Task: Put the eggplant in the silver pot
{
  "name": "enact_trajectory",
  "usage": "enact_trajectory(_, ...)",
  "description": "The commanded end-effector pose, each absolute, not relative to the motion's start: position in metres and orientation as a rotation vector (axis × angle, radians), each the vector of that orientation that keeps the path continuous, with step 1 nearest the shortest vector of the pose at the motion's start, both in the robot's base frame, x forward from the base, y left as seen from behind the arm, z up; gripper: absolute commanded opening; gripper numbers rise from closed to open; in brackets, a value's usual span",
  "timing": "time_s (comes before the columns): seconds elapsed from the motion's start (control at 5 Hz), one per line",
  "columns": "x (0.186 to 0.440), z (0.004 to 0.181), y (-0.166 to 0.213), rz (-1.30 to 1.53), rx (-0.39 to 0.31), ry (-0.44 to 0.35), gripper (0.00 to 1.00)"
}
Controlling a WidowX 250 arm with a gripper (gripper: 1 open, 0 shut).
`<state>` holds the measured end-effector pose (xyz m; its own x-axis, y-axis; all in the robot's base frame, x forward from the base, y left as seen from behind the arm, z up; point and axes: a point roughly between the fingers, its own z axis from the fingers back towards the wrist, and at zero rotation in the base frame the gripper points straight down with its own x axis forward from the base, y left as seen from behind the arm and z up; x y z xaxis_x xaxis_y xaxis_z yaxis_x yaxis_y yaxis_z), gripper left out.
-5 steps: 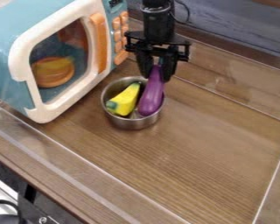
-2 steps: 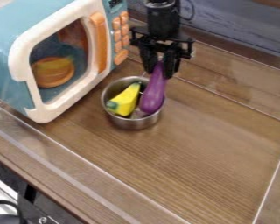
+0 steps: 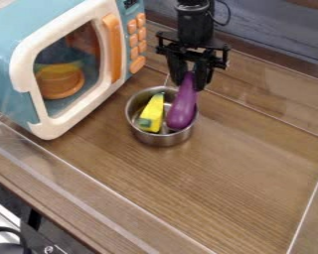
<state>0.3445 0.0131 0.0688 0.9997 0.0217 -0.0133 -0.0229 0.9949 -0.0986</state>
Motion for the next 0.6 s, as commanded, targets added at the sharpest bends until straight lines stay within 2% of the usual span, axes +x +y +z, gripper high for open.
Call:
enact_trajectory(0.0, 0.3444, 0.0829, 0.0186, 0.028, -0.093, -0.036, 0.0)
enact_trajectory(0.4, 0.3457, 0.0756, 0.0217, 0.023, -0.092, -0.033, 0.0)
